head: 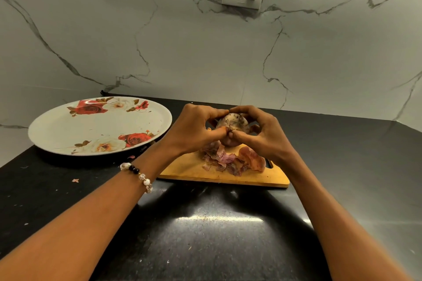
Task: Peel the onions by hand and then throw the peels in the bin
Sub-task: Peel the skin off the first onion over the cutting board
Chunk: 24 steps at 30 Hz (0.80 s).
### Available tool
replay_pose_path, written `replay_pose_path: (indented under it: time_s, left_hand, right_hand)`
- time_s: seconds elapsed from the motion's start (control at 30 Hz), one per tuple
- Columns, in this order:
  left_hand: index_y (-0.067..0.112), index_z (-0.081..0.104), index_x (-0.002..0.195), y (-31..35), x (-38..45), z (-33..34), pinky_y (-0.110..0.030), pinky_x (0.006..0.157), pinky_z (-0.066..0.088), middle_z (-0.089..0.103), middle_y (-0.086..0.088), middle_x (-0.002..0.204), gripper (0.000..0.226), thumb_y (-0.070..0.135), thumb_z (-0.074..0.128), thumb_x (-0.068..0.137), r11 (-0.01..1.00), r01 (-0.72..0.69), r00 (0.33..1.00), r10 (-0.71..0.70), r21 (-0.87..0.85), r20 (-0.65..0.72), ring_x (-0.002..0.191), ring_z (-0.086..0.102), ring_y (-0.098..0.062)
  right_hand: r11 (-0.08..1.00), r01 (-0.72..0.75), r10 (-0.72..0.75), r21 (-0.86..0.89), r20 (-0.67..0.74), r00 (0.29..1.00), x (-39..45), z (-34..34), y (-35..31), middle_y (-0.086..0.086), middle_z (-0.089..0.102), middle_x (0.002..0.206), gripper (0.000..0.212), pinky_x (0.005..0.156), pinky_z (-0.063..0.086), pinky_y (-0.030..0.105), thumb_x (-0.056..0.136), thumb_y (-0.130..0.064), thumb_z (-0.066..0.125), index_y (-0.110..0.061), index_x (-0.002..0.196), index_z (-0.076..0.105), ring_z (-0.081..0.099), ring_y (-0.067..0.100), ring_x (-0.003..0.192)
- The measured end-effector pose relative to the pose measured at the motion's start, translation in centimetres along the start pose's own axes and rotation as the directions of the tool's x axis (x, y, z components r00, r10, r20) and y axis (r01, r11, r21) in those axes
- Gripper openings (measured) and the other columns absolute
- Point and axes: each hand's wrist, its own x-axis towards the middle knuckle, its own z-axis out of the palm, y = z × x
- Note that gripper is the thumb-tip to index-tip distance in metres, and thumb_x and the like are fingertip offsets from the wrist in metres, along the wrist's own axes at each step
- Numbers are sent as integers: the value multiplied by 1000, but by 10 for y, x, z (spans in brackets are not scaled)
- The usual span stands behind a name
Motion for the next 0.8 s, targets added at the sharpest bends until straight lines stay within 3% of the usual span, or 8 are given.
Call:
replay_pose_path:
  time_s: [0.2, 0.5, 0.63, 0.8]
  left_hand:
    - [-1, 61, 121, -2, -1, 4, -4, 77, 45, 72, -14, 102, 43, 11, 73, 81, 996, -56, 998, 57, 71, -16, 87, 66, -16]
    - [-5, 56, 123, -4, -1, 7, -27, 82, 53, 70, -20, 104, 45, 3, 70, 81, 985, -112, 993, 114, 132, -11, 90, 69, -29]
    - [-4, 61, 119, -9, -1, 8, -17, 77, 52, 72, -17, 98, 37, -6, 65, 82, 987, -78, 988, 95, 139, -121, 83, 71, -25]
    - [2, 65, 117, -7, 2, 2, -10, 81, 51, 71, -10, 105, 32, 7, 68, 86, 1000, 31, 957, -29, 2, -289, 90, 68, -12]
  right_hand:
    - [1000, 10, -11, -21, -24, 1000, 0, 1, -3, -11, 63, 105, 47, 80, 57, 23, 78, -20, 80, -14, 120, 60, 64, 6, 98]
    - [999, 8, -10, -38, -53, 999, 0, 3, -3, -9, 63, 104, 47, 81, 57, 22, 76, -19, 81, -11, 118, 60, 64, 8, 99]
    - [1000, -16, 14, -21, -57, 998, 0, 3, -2, -5, 63, 107, 43, 83, 58, 27, 79, -14, 79, -13, 118, 60, 63, 12, 100]
    - [998, -31, 26, -50, -87, 996, 0, 4, 0, -7, 63, 107, 46, 82, 56, 22, 77, -16, 80, -13, 118, 60, 61, 4, 100]
